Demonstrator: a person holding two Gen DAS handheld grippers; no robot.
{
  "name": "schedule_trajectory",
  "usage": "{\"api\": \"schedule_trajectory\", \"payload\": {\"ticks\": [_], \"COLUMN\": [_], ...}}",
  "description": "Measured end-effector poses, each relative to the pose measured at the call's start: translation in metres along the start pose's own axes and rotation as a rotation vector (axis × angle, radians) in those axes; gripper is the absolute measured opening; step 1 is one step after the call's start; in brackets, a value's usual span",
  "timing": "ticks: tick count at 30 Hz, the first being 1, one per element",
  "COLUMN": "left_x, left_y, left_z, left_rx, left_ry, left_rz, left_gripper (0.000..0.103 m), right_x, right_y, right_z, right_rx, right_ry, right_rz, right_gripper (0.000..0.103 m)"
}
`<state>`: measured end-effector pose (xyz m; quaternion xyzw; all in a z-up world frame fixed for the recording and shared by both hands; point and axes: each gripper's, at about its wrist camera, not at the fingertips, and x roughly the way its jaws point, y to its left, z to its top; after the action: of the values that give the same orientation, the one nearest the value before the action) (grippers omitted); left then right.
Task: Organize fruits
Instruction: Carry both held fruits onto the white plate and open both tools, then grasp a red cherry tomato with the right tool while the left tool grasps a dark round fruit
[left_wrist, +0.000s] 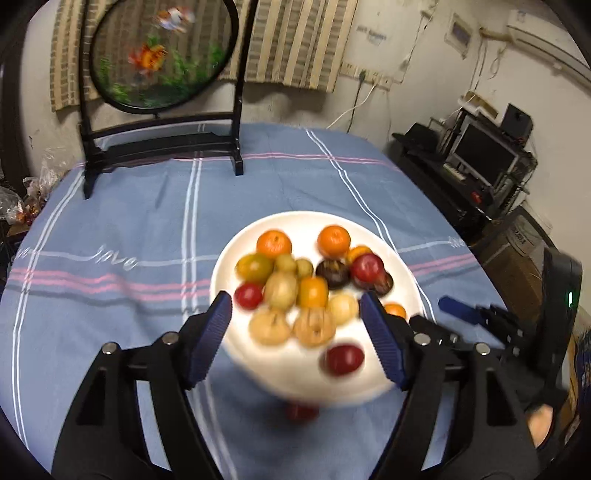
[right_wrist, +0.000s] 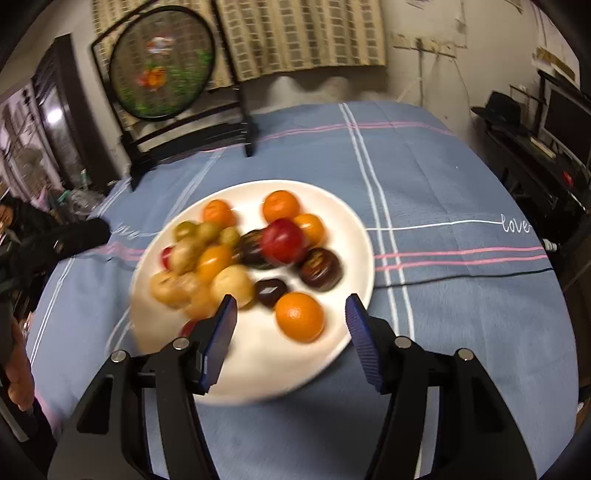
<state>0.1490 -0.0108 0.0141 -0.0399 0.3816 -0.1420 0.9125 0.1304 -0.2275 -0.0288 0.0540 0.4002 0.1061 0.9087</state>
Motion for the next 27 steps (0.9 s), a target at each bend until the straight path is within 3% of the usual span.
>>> {"api": "schedule_trajectory", "payload": {"ticks": [2, 8, 12, 15, 22, 27], "left_x": [-0.023, -0.068, -0.084, -0.098, -0.111, -0.108], "left_y": [0.004, 0.029, 0.053, 0.063, 0.072, 0.070], "left_z": [-0.025, -0.097, -0.117, -0.124, -0.139, -0.145], "left_rx": [-0.004, -0.043, -0.106, -0.131, -0.146, -0.130], "left_ry": [-0.028, -0.087, -0.081, -0.102, -0.110, -0.088], "left_rz": [0.018, 0.162, 0.184, 0.180, 0.138, 0.101], "left_gripper": [0.074, 0.077, 0.077, 0.077, 0.078, 0.078], "right_x": [-0.018, -0.043, -0.032, -0.018, 0.035, 0.061], "right_y": [0.012, 0.041, 0.066, 0.088, 0.112, 0.114], "right_z": [-0.018, -0.075, -0.094, -0.092, -0.069, -0.056], "right_rx": [-0.015, -0.032, -0.041, -0.065, -0.100, -0.094], "right_ry": [-0.002, 0.036, 0.114, 0.102, 0.158, 0.189], "right_rz": [0.049, 0.124, 0.234, 0.260, 0.134, 0.102], "right_gripper": [0.061, 0.061, 0.062, 0.061, 0.052, 0.049]}}
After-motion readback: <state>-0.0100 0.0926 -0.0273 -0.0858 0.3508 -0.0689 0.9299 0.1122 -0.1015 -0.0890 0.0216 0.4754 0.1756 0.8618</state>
